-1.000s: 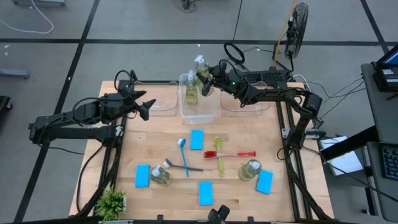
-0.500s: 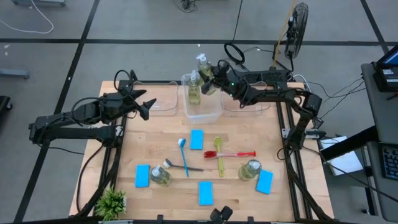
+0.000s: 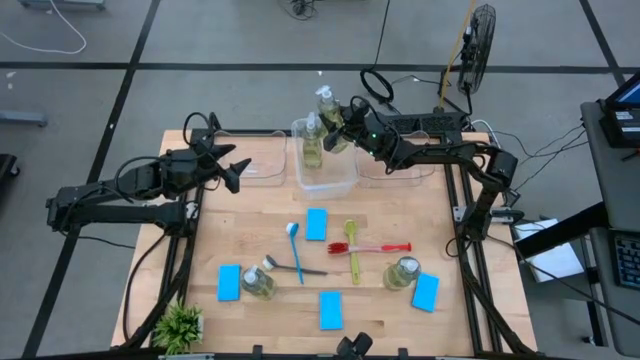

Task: Pick & Place Kitchen Sink Supplies
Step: Put the yellow dish soap into the white bin

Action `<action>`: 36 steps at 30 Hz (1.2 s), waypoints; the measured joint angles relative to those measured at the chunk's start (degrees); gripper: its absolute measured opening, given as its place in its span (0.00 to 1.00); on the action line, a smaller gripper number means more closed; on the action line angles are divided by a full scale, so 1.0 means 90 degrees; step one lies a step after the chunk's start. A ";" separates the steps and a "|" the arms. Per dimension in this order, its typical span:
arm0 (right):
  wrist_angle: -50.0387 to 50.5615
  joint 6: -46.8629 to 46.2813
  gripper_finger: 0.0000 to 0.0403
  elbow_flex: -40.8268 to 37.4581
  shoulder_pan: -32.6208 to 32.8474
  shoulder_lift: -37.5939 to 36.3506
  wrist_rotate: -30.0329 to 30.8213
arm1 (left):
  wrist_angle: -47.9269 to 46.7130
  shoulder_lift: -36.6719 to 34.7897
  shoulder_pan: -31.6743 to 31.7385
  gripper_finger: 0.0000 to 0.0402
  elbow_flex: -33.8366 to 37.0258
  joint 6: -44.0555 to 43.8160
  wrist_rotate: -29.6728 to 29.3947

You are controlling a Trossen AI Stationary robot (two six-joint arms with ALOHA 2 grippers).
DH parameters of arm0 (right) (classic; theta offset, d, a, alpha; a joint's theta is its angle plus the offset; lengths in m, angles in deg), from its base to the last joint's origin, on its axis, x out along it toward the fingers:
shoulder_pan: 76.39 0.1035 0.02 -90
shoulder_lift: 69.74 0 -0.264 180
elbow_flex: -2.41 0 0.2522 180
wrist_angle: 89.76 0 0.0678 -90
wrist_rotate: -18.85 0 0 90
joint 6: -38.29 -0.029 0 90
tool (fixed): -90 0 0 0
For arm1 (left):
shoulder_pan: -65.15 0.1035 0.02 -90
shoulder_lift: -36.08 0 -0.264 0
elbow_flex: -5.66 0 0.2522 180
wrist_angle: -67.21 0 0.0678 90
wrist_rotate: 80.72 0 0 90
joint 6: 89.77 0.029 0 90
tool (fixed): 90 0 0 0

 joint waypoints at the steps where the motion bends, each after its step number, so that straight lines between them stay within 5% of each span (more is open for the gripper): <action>1: 0.0014 -0.0002 0.49 0.0000 0.0000 0.0000 -0.0004 | 0.0000 0.0000 0.0000 0.80 0.0000 0.0000 0.0000; 12: 0.0337 -0.0058 0.62 -0.0005 0.0017 0.0000 -0.0017 | 0.0000 0.0000 0.0000 0.79 0.0000 -0.0002 -0.0002; 36: 0.1404 -0.0228 0.64 -0.0007 0.0041 0.0000 -0.0019 | 0.0117 0.0000 0.0000 0.81 -0.0002 -0.0005 -0.0005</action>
